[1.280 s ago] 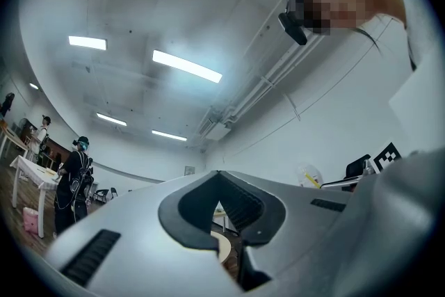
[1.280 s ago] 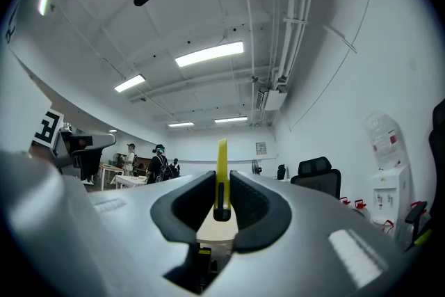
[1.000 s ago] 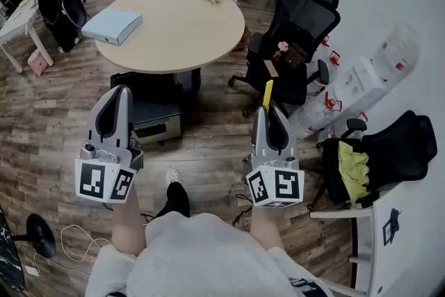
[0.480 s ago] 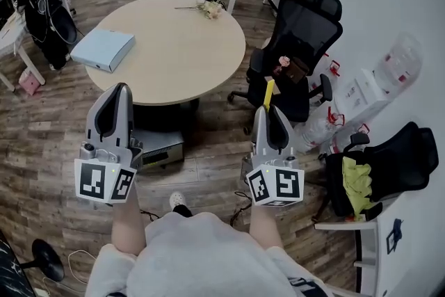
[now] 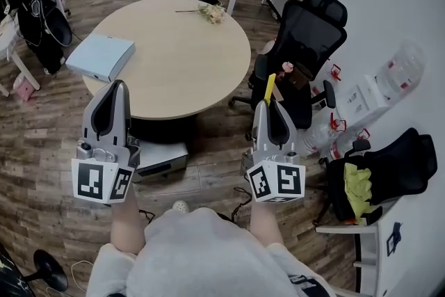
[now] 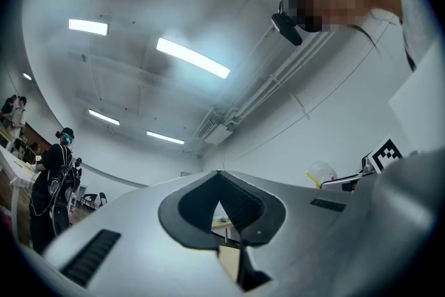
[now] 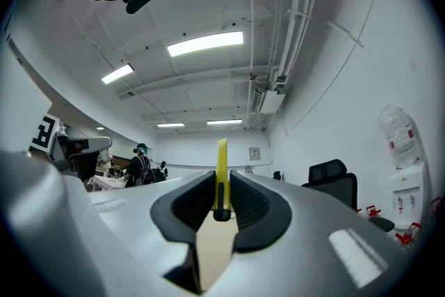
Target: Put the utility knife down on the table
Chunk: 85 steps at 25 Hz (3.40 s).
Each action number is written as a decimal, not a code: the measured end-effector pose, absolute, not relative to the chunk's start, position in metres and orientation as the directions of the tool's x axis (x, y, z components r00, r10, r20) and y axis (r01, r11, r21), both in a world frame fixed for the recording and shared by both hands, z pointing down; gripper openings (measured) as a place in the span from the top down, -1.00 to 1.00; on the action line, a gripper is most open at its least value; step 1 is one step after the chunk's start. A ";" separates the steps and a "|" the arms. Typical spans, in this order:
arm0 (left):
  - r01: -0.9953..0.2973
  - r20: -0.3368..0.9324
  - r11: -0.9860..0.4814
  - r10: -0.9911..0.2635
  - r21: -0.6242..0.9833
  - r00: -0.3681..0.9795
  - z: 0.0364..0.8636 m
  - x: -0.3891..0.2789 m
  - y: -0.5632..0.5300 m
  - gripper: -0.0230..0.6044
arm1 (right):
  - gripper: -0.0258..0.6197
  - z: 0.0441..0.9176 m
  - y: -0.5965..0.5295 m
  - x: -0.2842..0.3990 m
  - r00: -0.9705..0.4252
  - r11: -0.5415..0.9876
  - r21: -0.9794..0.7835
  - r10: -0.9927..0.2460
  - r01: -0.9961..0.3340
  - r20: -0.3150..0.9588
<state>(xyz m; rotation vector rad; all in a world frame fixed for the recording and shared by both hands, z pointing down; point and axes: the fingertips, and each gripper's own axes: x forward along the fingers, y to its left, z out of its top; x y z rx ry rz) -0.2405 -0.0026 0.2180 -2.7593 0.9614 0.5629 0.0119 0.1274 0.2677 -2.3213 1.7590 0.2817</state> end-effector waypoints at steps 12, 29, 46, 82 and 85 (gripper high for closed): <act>-0.621 -0.380 -0.784 -0.575 0.002 0.725 0.236 -0.228 -0.051 0.90 | 0.69 0.285 0.080 0.025 0.274 -0.268 -0.060 -0.931 -0.962 -0.240; -0.712 -0.399 -0.702 -0.652 -0.003 0.645 0.220 -0.155 -0.179 0.90 | 0.69 0.272 -0.081 0.119 0.166 -0.154 -0.064 -0.951 -0.986 -0.262; -0.785 -0.403 -0.620 -0.719 0.003 0.567 0.219 -0.054 -0.278 0.90 | 0.69 0.271 -0.221 0.221 0.025 -0.009 -0.065 -0.967 -0.998 -0.255; -0.878 -0.253 -0.477 -0.847 -0.025 0.467 0.274 -0.029 -0.344 0.90 | 0.69 0.490 -0.376 0.226 -0.188 0.168 -0.097 -0.949 -0.981 0.253; -0.883 -0.235 -0.469 -0.855 -0.031 0.462 0.278 -0.030 -0.344 0.90 | 0.69 0.514 -0.378 0.222 -0.201 0.176 -0.109 -0.931 -0.978 0.306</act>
